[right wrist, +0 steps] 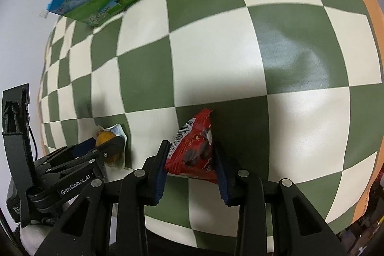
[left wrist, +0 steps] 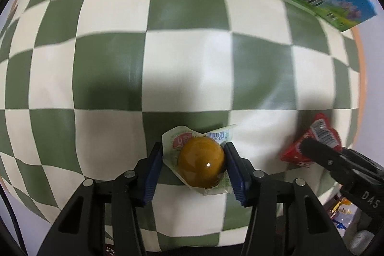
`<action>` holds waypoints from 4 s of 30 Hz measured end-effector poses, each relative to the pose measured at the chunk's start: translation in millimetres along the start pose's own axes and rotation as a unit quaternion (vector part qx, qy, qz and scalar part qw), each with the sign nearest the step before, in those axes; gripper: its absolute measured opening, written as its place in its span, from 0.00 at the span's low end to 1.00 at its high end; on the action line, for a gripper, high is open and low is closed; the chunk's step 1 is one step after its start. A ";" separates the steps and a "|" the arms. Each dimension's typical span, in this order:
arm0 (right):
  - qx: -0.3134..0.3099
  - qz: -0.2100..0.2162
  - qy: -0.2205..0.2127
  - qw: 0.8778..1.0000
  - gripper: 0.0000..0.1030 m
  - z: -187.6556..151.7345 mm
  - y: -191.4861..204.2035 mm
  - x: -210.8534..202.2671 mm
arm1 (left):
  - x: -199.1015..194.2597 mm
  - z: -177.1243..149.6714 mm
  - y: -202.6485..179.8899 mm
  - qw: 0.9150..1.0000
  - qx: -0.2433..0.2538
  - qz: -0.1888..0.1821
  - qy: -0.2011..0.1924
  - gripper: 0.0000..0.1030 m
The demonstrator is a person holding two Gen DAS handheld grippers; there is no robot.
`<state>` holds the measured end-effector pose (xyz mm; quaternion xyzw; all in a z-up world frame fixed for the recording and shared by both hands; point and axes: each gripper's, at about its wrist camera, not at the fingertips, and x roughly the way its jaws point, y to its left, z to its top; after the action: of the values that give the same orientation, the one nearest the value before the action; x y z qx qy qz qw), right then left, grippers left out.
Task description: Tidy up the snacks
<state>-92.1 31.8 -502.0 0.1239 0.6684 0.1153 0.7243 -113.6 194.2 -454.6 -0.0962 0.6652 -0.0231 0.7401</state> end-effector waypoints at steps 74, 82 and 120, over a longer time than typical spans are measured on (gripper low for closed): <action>-0.059 -0.105 -0.053 0.991 0.95 310.3 2.9 -90.6 | -65.0 309.6 -56.5 0.996 0.049 0.025 -0.066 0.98; -0.066 -0.146 -0.078 0.984 0.95 301.6 0.7 -112.7 | -78.3 299.7 -58.9 0.995 0.048 0.024 -0.080 0.98; -0.099 -0.118 -0.327 0.932 0.97 35.5 63.6 -319.2 | -271.1 67.8 -55.1 0.947 0.040 0.037 -0.315 0.98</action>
<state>-82.3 -15.3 -178.2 0.0021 0.3892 0.0475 0.9199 -72.2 191.7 -172.8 -0.0443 0.3995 0.0094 0.9156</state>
